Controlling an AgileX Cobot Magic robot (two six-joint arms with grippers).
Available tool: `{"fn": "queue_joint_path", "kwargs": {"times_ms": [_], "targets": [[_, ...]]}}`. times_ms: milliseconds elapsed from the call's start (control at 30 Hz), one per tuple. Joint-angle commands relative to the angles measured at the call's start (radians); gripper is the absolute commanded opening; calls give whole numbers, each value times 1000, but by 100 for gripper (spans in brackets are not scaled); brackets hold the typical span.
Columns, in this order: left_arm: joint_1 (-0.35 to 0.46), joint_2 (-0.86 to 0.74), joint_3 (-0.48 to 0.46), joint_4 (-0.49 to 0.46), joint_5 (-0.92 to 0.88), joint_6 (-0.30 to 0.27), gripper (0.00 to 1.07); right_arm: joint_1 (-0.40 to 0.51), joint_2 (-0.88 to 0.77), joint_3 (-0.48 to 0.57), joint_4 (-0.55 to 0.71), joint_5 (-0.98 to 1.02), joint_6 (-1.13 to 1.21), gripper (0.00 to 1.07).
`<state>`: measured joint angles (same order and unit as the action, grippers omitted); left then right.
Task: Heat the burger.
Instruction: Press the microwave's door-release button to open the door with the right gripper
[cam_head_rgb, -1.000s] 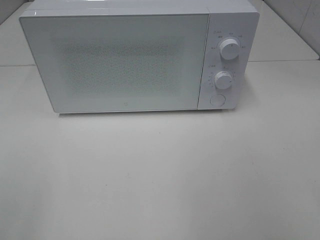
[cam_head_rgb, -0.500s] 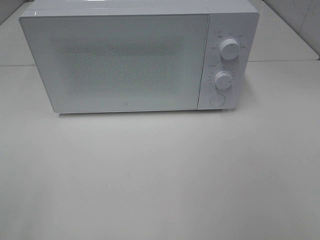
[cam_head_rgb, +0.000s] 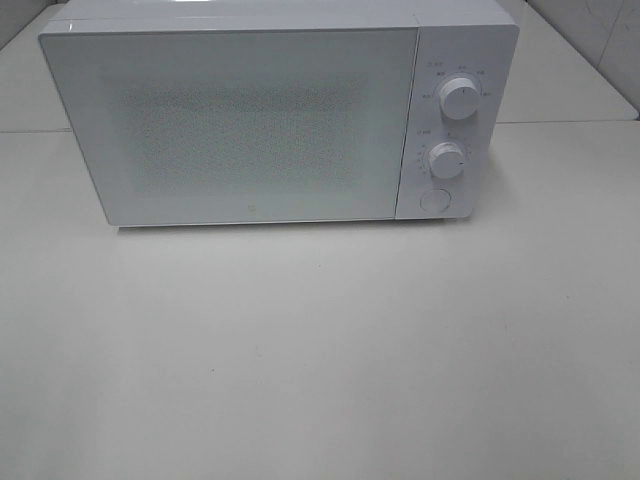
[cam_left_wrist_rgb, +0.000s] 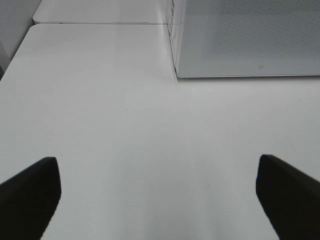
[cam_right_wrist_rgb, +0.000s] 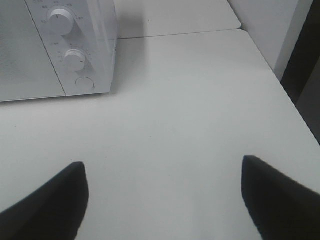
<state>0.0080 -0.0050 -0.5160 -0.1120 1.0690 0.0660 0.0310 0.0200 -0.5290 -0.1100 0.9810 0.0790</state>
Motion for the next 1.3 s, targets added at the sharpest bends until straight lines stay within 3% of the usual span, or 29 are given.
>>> {"fn": "queue_joint_path", "kwargs": {"times_ms": [33, 733, 1300], "targets": [[1, -13, 1, -2, 0, -8, 98, -26, -61, 39, 0, -20, -10, 76], [1, -13, 1, -1, 0, -8, 98, -34, -52, 12, 3, -84, -1, 76], [1, -13, 1, -1, 0, -8, 98, -34, 281, 9, -10, -425, 0, 75]]}}
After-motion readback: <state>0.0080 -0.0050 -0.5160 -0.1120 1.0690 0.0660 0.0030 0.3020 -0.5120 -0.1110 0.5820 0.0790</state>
